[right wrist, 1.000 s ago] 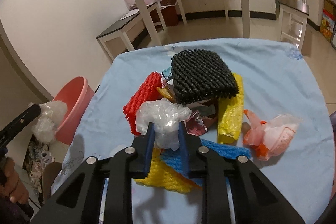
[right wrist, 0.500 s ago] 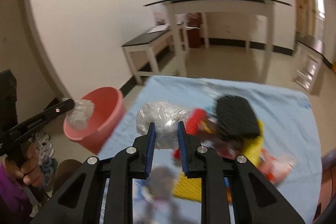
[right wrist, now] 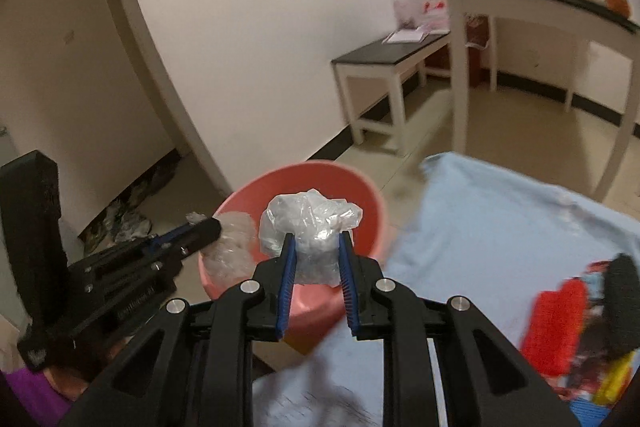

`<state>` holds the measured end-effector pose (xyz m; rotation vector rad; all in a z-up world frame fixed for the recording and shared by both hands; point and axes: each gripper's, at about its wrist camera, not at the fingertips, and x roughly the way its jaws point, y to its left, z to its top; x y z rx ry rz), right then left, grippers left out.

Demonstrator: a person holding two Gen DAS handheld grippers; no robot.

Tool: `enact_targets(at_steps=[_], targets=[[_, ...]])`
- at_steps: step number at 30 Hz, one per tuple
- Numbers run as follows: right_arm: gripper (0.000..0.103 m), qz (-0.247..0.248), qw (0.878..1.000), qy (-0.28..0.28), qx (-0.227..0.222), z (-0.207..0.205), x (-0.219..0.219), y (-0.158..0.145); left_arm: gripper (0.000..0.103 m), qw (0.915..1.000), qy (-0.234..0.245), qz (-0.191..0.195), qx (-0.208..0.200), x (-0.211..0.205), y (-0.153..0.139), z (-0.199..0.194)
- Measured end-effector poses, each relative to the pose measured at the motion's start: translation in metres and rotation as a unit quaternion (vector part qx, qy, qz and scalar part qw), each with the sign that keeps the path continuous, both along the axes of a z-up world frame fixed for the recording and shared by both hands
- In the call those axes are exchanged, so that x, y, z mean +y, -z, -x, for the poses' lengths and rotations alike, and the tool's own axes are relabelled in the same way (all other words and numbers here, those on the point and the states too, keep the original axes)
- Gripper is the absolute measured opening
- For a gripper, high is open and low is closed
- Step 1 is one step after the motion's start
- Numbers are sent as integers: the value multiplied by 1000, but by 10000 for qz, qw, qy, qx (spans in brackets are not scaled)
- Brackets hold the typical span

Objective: Collect trash
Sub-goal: 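Carry the bubble wrap to the pink bucket while the right gripper grabs a white plastic bag, then open both grippers over the pink bucket to drop the bubble wrap and bag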

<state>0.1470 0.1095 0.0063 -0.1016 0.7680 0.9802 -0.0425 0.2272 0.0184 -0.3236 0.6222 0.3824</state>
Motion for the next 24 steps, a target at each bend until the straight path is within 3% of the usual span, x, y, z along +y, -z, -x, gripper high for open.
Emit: enact_targets(at_steps=[8, 14, 18, 24], targets=[[22, 180, 9980, 75, 605, -2, 29, 39, 11, 9994, -94, 111, 305, 19, 24, -8], [27, 320, 9977, 141, 574, -14, 36, 48, 14, 9987, -189, 263, 396, 26, 34, -10], [32, 383, 9976, 134, 555, -13, 40, 51, 24, 9977, -253, 392, 486, 31, 38, -10], [37, 361, 9978, 178, 517, -14, 37, 48, 25, 9977, -254, 420, 460, 32, 35, -6]])
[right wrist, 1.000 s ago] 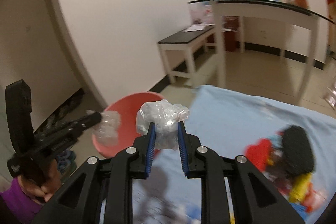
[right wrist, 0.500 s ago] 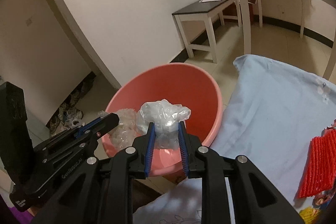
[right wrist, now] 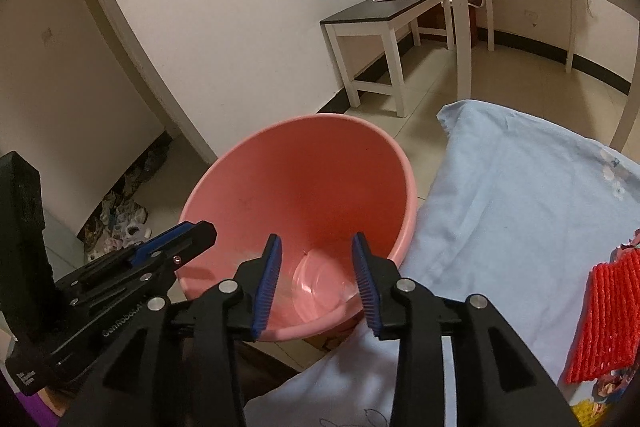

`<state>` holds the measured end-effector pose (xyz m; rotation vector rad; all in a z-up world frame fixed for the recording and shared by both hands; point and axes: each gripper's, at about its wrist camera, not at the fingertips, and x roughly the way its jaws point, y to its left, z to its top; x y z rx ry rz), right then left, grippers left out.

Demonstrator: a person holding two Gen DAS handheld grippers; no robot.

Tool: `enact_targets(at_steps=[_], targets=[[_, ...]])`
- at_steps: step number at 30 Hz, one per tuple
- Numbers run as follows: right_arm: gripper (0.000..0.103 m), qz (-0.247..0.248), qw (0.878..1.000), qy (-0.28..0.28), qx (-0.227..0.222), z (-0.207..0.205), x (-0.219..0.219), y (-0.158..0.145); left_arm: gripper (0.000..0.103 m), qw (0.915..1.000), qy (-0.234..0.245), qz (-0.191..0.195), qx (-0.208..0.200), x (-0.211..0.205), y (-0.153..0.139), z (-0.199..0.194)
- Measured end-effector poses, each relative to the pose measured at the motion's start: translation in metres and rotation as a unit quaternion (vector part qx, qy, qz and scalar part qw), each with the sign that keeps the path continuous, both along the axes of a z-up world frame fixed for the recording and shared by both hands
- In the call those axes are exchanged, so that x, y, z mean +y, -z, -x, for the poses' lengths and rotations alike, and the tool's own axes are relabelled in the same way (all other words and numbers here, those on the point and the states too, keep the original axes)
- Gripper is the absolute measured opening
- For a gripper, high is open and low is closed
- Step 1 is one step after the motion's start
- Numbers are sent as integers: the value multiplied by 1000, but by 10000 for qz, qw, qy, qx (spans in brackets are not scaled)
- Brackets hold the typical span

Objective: Collect trash
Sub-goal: 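Open both grippers over the pink bucket to drop the bubble wrap and bag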

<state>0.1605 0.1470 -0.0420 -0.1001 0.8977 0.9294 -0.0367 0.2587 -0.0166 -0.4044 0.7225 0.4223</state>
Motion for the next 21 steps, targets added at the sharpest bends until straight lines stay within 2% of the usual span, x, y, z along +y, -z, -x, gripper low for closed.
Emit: enact_targets(at_steps=[7, 15, 21], targets=[[39, -120, 9997, 83, -206, 6, -16, -13, 25, 9999, 90, -5, -141, -9, -11, 5], [39, -215, 9979, 187, -581, 22, -54, -29, 25, 9988, 352, -79, -336, -34, -26, 5], [46, -172, 9964, 449, -701, 24, -90, -36, 25, 9969, 672, -108, -401, -59, -32, -4]])
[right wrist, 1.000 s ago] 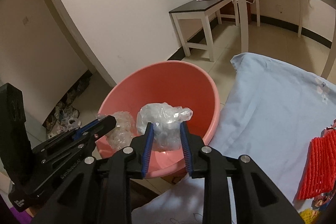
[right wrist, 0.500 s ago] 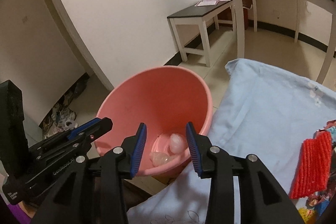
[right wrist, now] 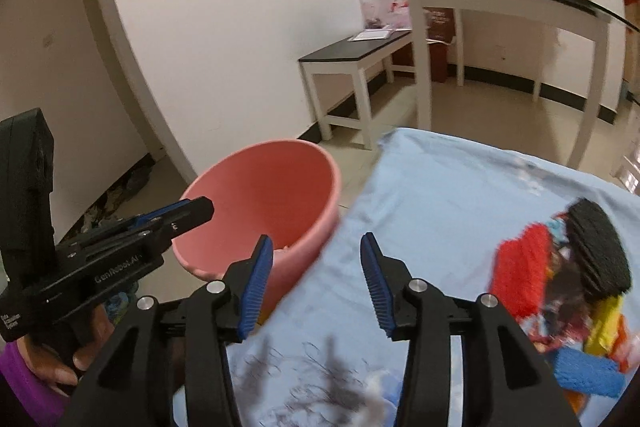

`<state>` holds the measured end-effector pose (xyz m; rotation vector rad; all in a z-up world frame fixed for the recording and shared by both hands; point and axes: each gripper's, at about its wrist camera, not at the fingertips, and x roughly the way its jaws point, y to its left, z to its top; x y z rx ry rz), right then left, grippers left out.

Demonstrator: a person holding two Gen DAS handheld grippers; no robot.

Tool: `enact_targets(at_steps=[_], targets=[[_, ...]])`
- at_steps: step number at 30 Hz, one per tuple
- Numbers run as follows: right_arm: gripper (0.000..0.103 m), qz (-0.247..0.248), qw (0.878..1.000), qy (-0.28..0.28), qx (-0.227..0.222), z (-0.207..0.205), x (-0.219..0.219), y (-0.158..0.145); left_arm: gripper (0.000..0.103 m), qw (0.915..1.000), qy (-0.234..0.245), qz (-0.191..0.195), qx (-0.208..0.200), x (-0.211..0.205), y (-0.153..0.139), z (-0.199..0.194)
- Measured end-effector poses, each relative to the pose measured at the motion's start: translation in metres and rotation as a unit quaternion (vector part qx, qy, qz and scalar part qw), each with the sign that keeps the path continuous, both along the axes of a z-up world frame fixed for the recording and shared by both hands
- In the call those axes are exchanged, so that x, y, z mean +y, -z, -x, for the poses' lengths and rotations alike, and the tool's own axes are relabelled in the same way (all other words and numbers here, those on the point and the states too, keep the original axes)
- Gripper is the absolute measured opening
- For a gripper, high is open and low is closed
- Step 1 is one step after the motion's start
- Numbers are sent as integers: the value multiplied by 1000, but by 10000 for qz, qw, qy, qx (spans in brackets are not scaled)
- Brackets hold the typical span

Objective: Collect trash
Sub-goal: 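Open both grippers over the pink bucket to drop the bubble wrap and bag, then grasp the red foam net with the left gripper while the right grasps the black foam net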

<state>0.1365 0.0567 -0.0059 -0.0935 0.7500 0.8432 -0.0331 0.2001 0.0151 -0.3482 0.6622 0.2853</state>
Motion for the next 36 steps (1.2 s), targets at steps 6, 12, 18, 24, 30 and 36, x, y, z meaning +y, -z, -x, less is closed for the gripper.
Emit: enact_targets(at_steps=[6, 12, 18, 24, 30, 36], targets=[[49, 63, 9992, 376, -120, -4, -40, -3, 25, 9994, 340, 32, 64, -29, 1, -12], [49, 111, 9971, 730, -184, -9, -79, -3, 25, 9974, 696, 110, 122, -57, 1, -31], [49, 72, 9941, 1081, -38, -15, -118, 2, 25, 9943, 1049, 62, 190, -84, 2, -43], [49, 17, 9905, 1371, -83, -18, -150, 1, 25, 9901, 1375, 102, 274, -107, 4, -55], [49, -101, 9844, 1756, -45, -27, -178, 1, 25, 9846, 1719, 57, 305, -131, 3, -68], [49, -159, 9799, 1988, -28, -30, -200, 3, 25, 9777, 2051, 121, 444, -155, 7, -87]])
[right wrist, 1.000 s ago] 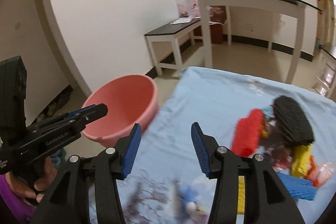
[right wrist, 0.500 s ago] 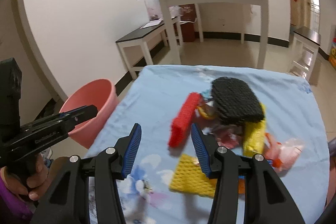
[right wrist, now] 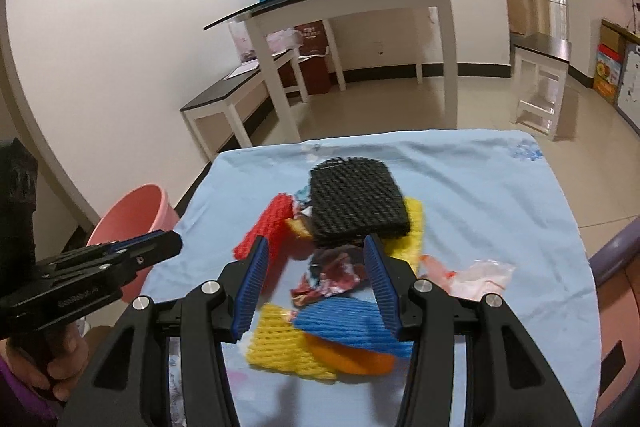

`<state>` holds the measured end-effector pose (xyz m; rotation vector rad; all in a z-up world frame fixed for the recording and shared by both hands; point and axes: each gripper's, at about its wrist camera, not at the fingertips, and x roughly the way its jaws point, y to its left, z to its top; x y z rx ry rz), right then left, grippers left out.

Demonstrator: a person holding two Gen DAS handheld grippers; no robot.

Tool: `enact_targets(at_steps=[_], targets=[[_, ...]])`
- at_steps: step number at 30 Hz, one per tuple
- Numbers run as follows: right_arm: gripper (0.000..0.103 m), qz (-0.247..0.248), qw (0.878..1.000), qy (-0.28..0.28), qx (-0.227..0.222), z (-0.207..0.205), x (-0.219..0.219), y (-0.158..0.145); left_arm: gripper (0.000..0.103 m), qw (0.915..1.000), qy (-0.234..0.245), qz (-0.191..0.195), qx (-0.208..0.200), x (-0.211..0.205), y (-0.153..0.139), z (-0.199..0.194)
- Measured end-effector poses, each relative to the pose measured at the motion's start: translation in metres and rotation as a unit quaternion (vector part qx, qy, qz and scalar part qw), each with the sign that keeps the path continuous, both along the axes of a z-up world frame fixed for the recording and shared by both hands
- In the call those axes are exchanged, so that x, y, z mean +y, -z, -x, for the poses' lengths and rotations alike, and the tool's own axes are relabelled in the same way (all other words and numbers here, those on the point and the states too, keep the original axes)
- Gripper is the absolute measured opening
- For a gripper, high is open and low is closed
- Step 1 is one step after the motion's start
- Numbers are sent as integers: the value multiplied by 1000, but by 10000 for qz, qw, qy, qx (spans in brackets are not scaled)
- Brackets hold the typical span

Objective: Collect trash
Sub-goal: 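Grasp the red foam net with the left gripper while the right grasps the black foam net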

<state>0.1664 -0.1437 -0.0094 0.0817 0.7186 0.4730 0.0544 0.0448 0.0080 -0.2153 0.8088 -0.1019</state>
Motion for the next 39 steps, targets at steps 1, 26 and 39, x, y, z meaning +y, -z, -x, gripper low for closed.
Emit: enact_targets(at_steps=[1, 26, 39], targets=[[49, -8, 10000, 28, 10, 0, -3, 1, 25, 10000, 36, -11, 17, -3, 2, -2], [49, -291, 9985, 276, 376, -30, -28, 21, 15, 9985, 159, -434, 291, -35, 33, -38], [49, -550, 9953, 429, 666, -67, -28, 31, 9, 9998, 0, -181, 23, -14, 19, -17]])
